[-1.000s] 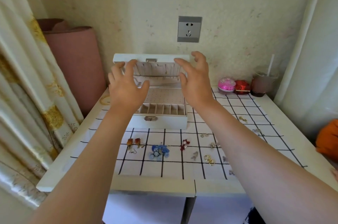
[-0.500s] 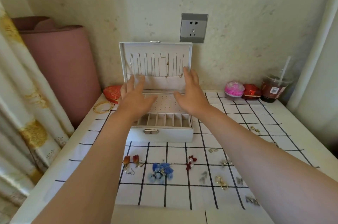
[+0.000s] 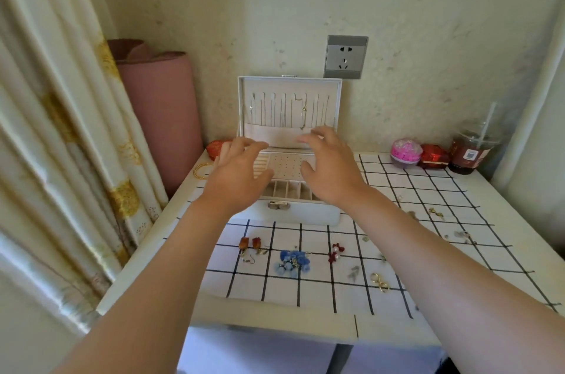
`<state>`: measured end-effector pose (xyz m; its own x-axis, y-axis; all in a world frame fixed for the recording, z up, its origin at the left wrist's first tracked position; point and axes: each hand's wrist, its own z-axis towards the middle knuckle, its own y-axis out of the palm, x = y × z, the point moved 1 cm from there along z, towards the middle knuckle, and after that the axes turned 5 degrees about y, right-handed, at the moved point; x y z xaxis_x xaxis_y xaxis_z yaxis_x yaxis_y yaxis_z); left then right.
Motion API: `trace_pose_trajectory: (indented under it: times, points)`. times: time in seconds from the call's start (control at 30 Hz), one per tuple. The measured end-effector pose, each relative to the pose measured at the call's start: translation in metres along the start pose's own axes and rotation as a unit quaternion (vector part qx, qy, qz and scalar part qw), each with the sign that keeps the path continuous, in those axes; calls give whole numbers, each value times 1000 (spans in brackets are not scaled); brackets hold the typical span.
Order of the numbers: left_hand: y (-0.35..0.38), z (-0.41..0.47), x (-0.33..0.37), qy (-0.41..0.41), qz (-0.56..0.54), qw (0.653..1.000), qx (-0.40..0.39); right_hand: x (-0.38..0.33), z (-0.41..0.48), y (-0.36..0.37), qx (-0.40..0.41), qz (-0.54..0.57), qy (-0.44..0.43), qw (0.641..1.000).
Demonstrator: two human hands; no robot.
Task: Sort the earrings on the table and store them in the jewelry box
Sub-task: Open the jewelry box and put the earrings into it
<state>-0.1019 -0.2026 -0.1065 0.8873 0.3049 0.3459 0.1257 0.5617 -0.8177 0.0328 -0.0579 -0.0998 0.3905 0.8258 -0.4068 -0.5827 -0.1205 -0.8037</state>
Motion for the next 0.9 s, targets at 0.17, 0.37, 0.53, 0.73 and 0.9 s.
trace_pose_trajectory:
  times: [0.17,0.37,0.53,0.73,0.9]
  points:
    - [-21,-46,4,-8,-64,996,-57,-41,-38,-8,-151,49,-59,986]
    - [-18,-84,11,-14,-17,984,-177,-47,-68,-5,-334,-62,-55,939]
    - [-1,-92,30,46,-30,970,-236,-33,-71,-5,-417,-112,-17,902]
    - [8,-80,42,79,25,963,-255,-23,-69,1,-427,-91,29,899]
    - [9,-79,43,53,16,955,-291,-18,-69,-1,-430,-74,45,899]
